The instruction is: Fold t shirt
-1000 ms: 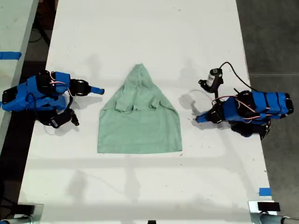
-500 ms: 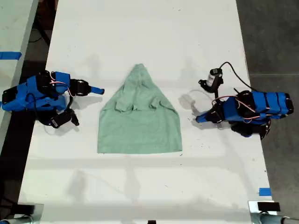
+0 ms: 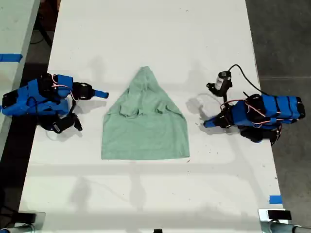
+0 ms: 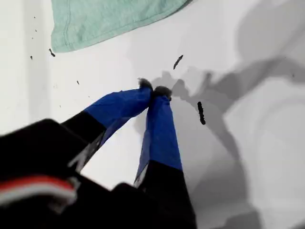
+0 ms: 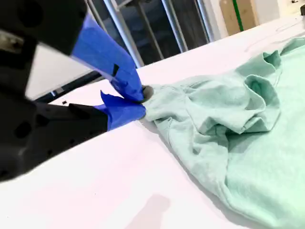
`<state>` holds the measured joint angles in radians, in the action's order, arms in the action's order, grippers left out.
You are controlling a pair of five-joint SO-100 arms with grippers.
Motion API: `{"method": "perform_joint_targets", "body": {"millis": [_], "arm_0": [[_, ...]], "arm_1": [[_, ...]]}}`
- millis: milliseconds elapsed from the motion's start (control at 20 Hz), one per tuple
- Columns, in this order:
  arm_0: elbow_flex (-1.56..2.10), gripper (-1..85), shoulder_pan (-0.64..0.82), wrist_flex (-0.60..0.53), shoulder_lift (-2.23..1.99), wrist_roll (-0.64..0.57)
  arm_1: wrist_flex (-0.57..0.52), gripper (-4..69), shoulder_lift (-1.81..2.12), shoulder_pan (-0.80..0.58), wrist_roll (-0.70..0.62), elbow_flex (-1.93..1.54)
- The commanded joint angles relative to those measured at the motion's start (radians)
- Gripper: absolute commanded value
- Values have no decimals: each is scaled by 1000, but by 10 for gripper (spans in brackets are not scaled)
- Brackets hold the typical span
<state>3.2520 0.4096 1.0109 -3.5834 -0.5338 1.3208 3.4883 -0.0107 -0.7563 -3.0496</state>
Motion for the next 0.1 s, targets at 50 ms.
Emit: {"method": "perform_joint_targets", "body": {"millis": [50], "arm_0": [[38,2,-2,-2,-5,-6]], "arm_1": [[9,17,12,9,-18,-58]]}}
